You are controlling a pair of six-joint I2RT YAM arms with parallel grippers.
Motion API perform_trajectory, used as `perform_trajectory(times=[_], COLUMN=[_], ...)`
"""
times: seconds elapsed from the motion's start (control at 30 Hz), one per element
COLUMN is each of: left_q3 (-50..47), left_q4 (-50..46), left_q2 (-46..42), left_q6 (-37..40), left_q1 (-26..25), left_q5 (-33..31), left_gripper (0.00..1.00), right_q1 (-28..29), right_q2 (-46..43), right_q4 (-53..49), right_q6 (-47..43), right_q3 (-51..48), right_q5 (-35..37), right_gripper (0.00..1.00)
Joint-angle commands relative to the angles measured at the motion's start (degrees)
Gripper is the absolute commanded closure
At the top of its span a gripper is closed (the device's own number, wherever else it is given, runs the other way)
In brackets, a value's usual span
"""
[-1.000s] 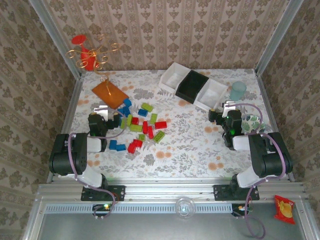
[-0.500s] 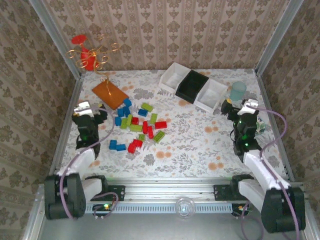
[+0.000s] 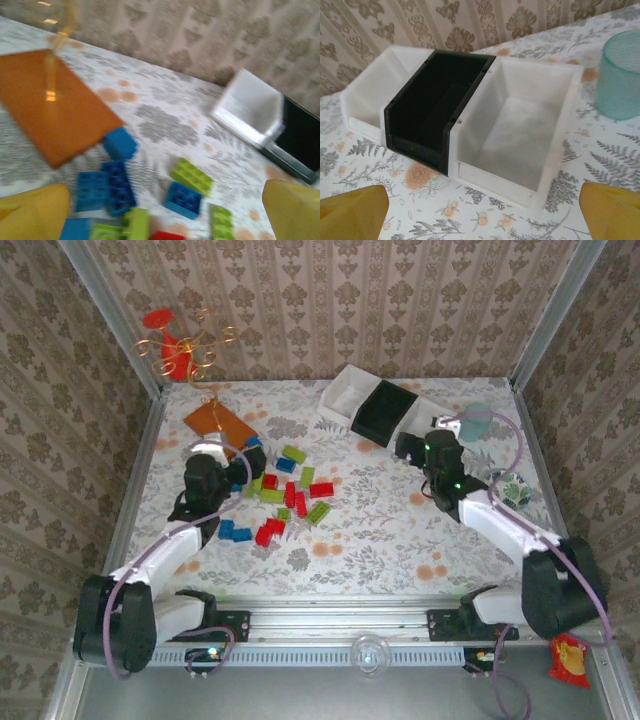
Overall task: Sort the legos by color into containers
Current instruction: Rotate the container at the top-center of the table.
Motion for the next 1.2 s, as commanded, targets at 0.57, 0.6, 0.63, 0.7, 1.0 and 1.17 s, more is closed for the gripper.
perform_trajectory(times=[0.57, 0.6, 0.63, 0.7, 1.0, 1.17], left_q3=[5.96, 6.26, 6.52, 6.55, 7.53, 8.49], left_q4=[-3.25, -3.64, -4.0, -4.09, -11.29, -17.27], left_q2=[6.58, 6.8, 6.95, 6.91, 5.61, 5.19], left_q6=[3.46, 3.21, 2.89, 2.13, 2.67, 6.36], left_q1=[-7.48, -7.49, -7.49, -7.56, -8.53, -10.31], left_q5=[3.43, 4.14, 4.75, 6.25, 9.17, 7.79], left_gripper=[0.0, 0.0, 0.0, 0.0, 0.0, 0.0], right_q1=[-2.81, -3.19, -3.39, -3.85, -6.14, -6.54], right_q2=[37.78, 39.1, 40.19, 42.02, 44.01, 44.17], right_q4=[-22.84, -24.34, -25.62, -27.42, -30.09, -32.27], right_q6=[1.05, 0.96, 0.83, 0.45, -5.46, -8.61], right_q3=[40.37, 42.38, 43.89, 46.32, 47.65, 48.54], right_q5=[-3.39, -3.8, -4.06, -4.57, -10.09, -17.09], right_gripper=[0.32, 0.36, 0.38, 0.42, 0.57, 0.67])
